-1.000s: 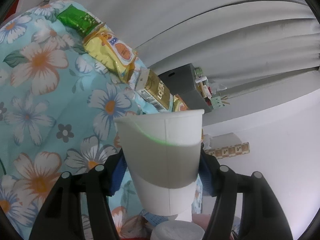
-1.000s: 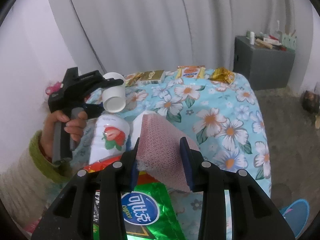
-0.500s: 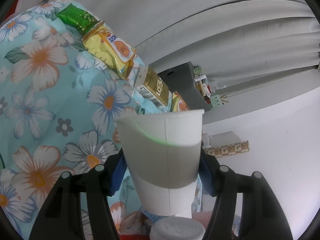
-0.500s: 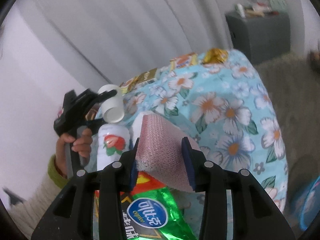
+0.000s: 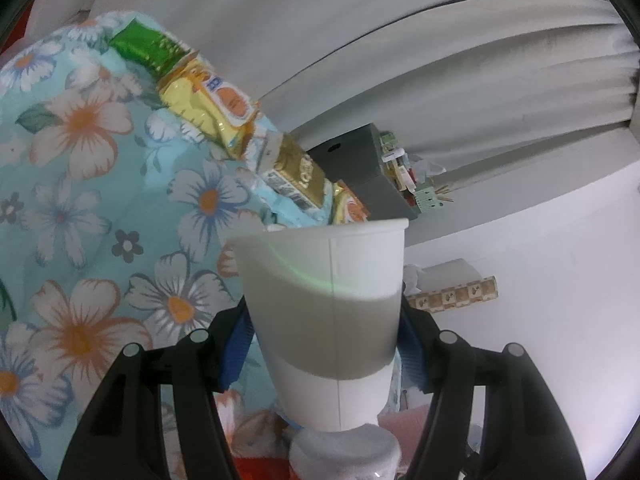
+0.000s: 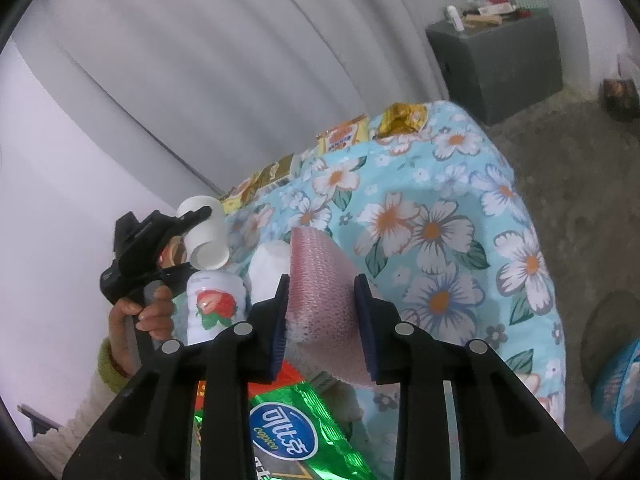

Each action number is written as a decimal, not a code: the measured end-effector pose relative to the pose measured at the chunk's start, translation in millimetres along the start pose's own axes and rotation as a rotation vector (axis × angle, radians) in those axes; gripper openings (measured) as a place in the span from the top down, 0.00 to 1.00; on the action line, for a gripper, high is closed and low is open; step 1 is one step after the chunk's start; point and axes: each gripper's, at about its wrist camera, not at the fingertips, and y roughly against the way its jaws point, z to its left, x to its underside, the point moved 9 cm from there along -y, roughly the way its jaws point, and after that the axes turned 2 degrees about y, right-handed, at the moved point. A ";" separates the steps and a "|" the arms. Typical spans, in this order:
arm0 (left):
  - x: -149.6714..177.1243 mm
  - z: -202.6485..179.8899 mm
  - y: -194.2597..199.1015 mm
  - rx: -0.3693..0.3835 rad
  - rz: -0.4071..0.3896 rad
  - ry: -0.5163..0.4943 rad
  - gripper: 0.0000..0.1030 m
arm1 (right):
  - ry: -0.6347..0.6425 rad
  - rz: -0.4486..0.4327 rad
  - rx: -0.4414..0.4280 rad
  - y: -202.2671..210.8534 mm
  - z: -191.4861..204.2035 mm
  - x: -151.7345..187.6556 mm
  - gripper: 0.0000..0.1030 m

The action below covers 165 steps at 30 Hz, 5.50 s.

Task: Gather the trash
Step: 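Lift the paper cup with the left tool off the bed, then carry the paper cup with left tool while right tool carries pink sponge to wastebasket, then open both tools over the blue wastebasket to drop cup and sponge, then grasp the white drink bottle with left tool while right tool grasps green chip bag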

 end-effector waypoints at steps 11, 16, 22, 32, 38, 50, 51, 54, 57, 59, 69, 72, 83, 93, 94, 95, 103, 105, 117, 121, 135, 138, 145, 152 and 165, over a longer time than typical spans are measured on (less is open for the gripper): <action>23.0 -49.1 53.7 0.068 -0.040 -0.110 0.41 | 0.025 -0.084 0.005 48.8 6.6 -1.4 0.73; 57.1 -76.1 83.2 0.103 -0.034 -0.180 0.41 | 0.030 -0.121 -0.004 76.9 11.8 5.0 0.73; 112.3 -114.7 112.3 0.143 -0.004 -0.286 0.41 | 0.025 -0.162 -0.008 114.8 13.7 21.9 0.73; 215.5 -165.5 92.8 0.201 0.144 -0.394 0.41 | -0.029 -0.243 0.039 191.6 -17.0 53.0 0.73; 293.2 -201.9 40.7 0.206 0.311 -0.490 0.41 | -0.131 -0.289 0.102 240.3 -70.3 74.6 0.73; 462.4 -248.4 -93.2 0.141 0.630 -0.678 0.40 | -0.492 -0.316 0.246 289.8 -230.2 141.1 0.73; 478.5 -251.7 -107.6 0.135 0.657 -0.686 0.40 | -0.516 -0.322 0.251 291.6 -239.6 145.0 0.73; 514.7 -258.0 -141.2 0.123 0.714 -0.706 0.40 | -0.600 -0.347 0.268 302.3 -273.6 158.1 0.72; 544.7 -265.7 -170.0 0.111 0.752 -0.719 0.40 | -0.655 -0.375 0.292 310.7 -299.6 166.1 0.72; 564.1 -272.4 -193.3 0.101 0.766 -0.720 0.40 | -0.680 -0.390 0.312 315.4 -315.0 168.8 0.72; 616.1 -261.2 -284.6 -0.051 0.788 -0.711 0.16 | -0.818 -0.368 0.475 291.4 -410.1 190.4 0.42; 616.9 -253.7 -275.1 -0.028 0.827 -0.692 0.16 | -0.821 -0.359 0.444 284.3 -403.2 201.9 0.42; 568.0 -275.9 -189.3 0.062 0.774 -0.746 0.15 | -0.619 -0.356 0.473 302.4 -343.2 182.6 0.34; 456.7 -243.6 -29.4 0.111 0.492 -0.793 0.10 | -0.322 -0.309 0.296 275.9 -209.8 129.7 0.26; 441.8 -234.8 -11.2 0.106 0.448 -0.788 0.10 | -0.300 -0.295 0.268 270.0 -195.9 127.2 0.26; 428.3 -226.9 3.3 0.094 0.406 -0.780 0.10 | -0.272 -0.273 0.230 260.8 -176.2 125.0 0.25; 321.5 -135.1 124.8 -0.031 0.043 -0.669 0.08 | -0.177 -0.090 -0.052 174.6 -52.2 136.1 0.25; 302.9 -106.8 146.7 -0.077 -0.026 -0.621 0.08 | -0.194 -0.019 -0.146 146.8 -22.5 149.5 0.25; 258.6 -10.5 167.7 -0.175 -0.080 -0.419 0.08 | -0.320 0.225 -0.269 9.3 68.4 184.9 0.36; 255.1 0.8 169.2 -0.173 -0.085 -0.402 0.08 | -0.389 0.174 -0.278 -4.5 67.3 171.5 0.53; 263.9 -8.1 167.5 -0.151 -0.086 -0.455 0.08 | -0.445 0.234 -0.359 36.8 28.8 181.4 0.96; 269.3 -16.2 164.0 -0.133 -0.076 -0.487 0.15 | -0.407 0.275 -0.348 53.8 21.7 194.1 0.95; 301.1 -15.5 129.3 -0.181 0.035 -0.573 0.31 | -0.444 0.208 -0.340 78.4 6.5 196.9 0.80; 319.9 -7.1 109.9 -0.247 0.064 -0.629 0.36 | -0.475 0.105 -0.352 78.4 5.3 185.7 0.60; 299.4 -4.8 124.6 -0.202 0.026 -0.558 0.36 | -0.485 0.046 -0.275 90.5 -18.6 180.9 0.96</action>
